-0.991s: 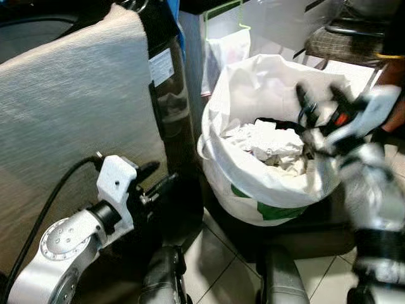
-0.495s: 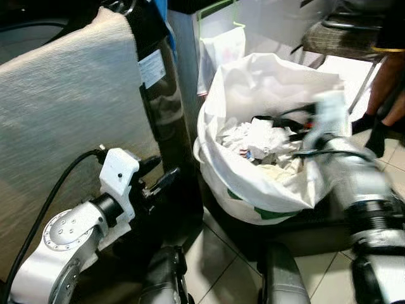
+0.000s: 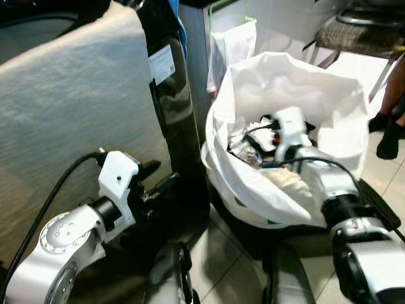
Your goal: Clothes washing
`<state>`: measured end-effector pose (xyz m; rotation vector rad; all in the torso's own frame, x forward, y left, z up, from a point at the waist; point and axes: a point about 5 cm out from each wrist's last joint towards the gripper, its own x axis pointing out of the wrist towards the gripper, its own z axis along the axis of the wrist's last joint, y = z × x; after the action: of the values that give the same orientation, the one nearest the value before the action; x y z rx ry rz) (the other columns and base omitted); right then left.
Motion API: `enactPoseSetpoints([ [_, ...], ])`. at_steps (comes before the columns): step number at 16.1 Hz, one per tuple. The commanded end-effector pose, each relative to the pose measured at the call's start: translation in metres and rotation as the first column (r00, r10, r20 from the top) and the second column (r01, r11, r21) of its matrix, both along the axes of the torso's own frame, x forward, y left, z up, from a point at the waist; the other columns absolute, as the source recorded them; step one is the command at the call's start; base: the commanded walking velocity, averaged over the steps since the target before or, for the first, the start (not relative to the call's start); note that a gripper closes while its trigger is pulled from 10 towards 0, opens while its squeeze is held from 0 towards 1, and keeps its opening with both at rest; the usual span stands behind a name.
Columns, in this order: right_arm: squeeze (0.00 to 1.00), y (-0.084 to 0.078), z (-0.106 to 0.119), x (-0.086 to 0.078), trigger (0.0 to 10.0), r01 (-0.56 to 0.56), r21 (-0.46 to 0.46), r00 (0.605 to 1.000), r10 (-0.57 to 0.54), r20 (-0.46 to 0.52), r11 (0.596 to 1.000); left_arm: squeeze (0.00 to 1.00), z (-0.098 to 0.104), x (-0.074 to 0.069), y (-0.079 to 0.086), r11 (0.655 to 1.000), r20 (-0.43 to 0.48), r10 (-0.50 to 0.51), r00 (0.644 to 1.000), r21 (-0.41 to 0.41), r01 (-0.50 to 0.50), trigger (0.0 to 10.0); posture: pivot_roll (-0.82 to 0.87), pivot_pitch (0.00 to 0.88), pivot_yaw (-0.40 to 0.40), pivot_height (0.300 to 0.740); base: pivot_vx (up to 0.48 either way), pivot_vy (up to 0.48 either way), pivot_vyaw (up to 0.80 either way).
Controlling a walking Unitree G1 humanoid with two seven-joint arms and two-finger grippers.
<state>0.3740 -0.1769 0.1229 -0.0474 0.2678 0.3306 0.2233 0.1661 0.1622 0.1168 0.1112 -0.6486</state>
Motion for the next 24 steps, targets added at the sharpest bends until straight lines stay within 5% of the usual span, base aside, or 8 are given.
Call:
enactPoseSetpoints([
  [1, 0.0, -0.016, 0.0, 0.003, 10.0, 0.138, -0.007, 0.99, -0.138, -0.002, 0.99, 0.0, 0.006, -0.002, 0.0, 1.0, 0.011, -0.015, 1.0, 0.003, 0.015, 10.0, 0.08, 0.117, 0.153, 0.595, 0.0, 0.0, 0.0],
  [3, 0.0, -0.035, -0.001, 0.003, 10.0, 0.274, 0.019, 0.962, -0.273, -0.019, 0.962, 0.0, 0.007, -0.005, 0.0, 1.0, 0.004, -0.02, 1.0, 0.005, 0.02, 10.0, 0.09, 0.124, 0.153, 0.595, 0.0, 0.0, 0.0],
  [10, 0.0, -0.048, -0.03, -0.009, 10.0, 0.331, -0.007, 0.934, -0.329, -0.137, 0.944, 0.0, 0.022, -0.023, 0.007, 0.997, -0.035, -0.046, 0.998, 0.062, 0.049, 10.0, 0.19, 0.218, 0.168, 0.595, 0.0, 0.0, 0.0],
  [13, 0.0, -0.074, -0.01, -0.006, 10.0, 0.495, 0.136, 0.869, -0.494, -0.042, 0.858, 0.0, 0.029, -0.03, 0.01, 0.997, -0.045, -0.036, 0.998, 0.07, 0.039, 10.0, 0.23, 0.265, 0.172, 0.595, 0.0, 0.0, 0.0],
  [18, 0.0, -0.094, 0.029, 0.0, 10.0, 0.495, 0.272, 0.826, -0.544, 0.146, 0.825, 0.0, 0.036, -0.037, 0.013, 0.998, -0.054, -0.009, 0.998, 0.068, 0.013, 10.0, 0.26, 0.312, 0.165, 0.595, 0.0, 0.0, 0.0],
  [20, 0.0, -0.089, 0.033, 0.003, 10.0, 0.447, 0.273, 0.848, -0.5, 0.175, 0.852, 0.0, 0.038, -0.042, 0.014, 0.997, -0.071, -0.001, 0.997, 0.077, 0.006, 10.0, 0.27, 0.321, 0.168, 0.595, 0.0, 0.0, 0.0],
  [23, 0.0, -0.047, 0.017, 0.006, 10.0, 0.202, 0.13, 0.958, -0.223, 0.18, 0.971, 0.0, 0.039, -0.045, 0.016, 0.996, -0.087, 0.002, 0.996, 0.087, 0.006, 10.0, 0.29, 0.329, 0.171, 0.595, 0.0, 0.0, 0.0],
  [24, 0.0, -0.039, 0.013, 0.005, 10.0, 0.163, 0.114, 0.968, -0.181, 0.175, 0.98, 0.0, 0.04, -0.045, 0.016, 0.996, -0.089, 0.002, 0.996, 0.089, 0.006, 10.0, 0.29, 0.329, 0.172, 0.595, 0.0, 0.0, 0.0],
])
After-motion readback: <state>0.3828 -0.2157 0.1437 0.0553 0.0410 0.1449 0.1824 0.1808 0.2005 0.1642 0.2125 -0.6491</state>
